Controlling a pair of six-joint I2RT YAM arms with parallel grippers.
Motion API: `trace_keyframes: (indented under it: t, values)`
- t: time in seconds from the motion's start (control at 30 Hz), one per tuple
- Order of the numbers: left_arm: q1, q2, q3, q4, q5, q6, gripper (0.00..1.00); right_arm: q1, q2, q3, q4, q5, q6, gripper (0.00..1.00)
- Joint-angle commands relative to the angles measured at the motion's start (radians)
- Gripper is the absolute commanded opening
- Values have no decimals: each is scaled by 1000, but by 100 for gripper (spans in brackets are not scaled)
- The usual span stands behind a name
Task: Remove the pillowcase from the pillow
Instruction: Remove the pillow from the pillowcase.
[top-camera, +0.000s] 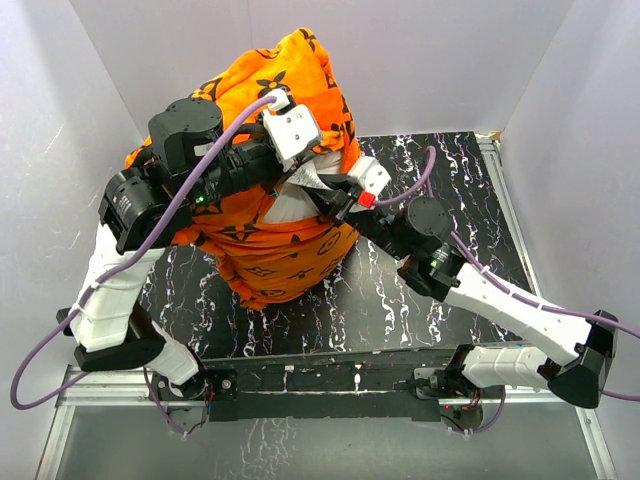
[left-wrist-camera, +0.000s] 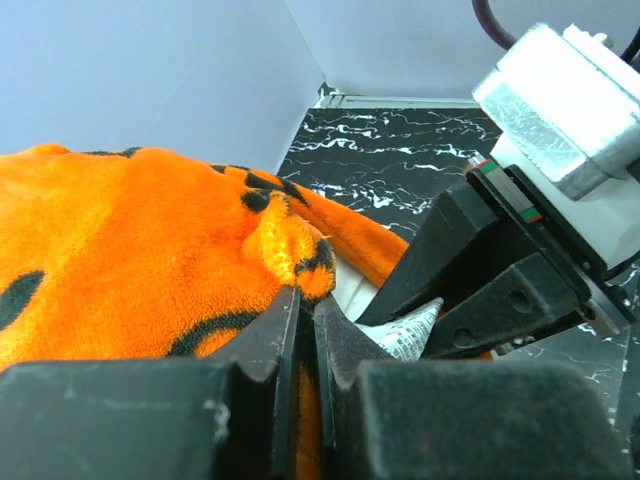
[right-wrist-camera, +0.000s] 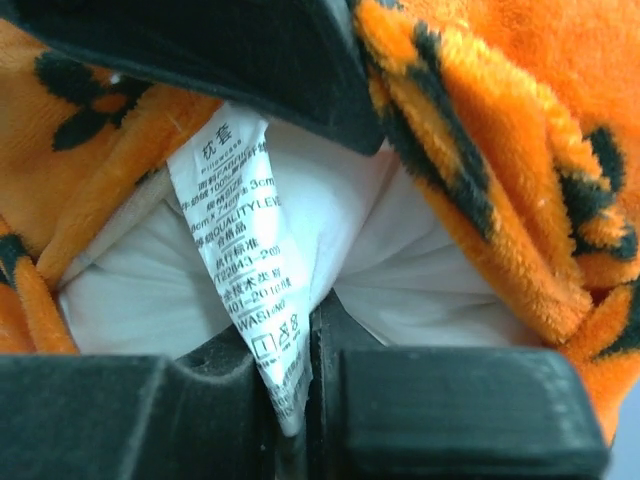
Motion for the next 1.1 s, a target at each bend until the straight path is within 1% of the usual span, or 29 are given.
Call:
trace_keyframes:
  t: [0.0, 0.1, 0.2, 0.27, 0.3, 0.4, 0.53, 0.73, 0.8, 0.9, 1.0, 1.07]
  values:
    - [-20, -76, -43, 257, 37, 59, 0, 30, -5, -96, 23, -18, 123, 8]
    - [-19, -135, -167, 445, 10, 116, 0, 73, -18, -154, 33, -6, 165, 8]
    - [-19, -181, -289, 674, -32, 157, 0, 148, -11, -191, 33, 19, 186, 8]
    - [-20, -214, -393, 841, -42, 187, 0, 202, -2, -201, 33, 37, 200, 8]
    - [-20, -223, -423, 899, -44, 201, 0, 235, 2, -204, 33, 45, 204, 8]
    - [-20, -219, -460, 1027, -86, 212, 0, 291, -1, -214, 29, 65, 212, 8]
    - [-20, -228, -526, 1163, -134, 251, 0, 326, -36, -250, 4, 75, 248, 8]
    - [-20, -244, -651, 1400, -199, 394, 0, 378, -133, -367, -53, 133, 305, 8]
    - [-19, -235, -670, 1446, -230, 436, 0, 397, -161, -406, -65, 159, 328, 8]
    - [-19, -212, -669, 1475, -304, 487, 0, 440, -184, -450, -97, 203, 344, 8]
    - [-20, -194, -628, 1368, -370, 464, 0, 486, -195, -479, -124, 243, 365, 8]
    - [-19, -187, -596, 1217, -399, 429, 0, 505, -203, -496, -135, 264, 377, 8]
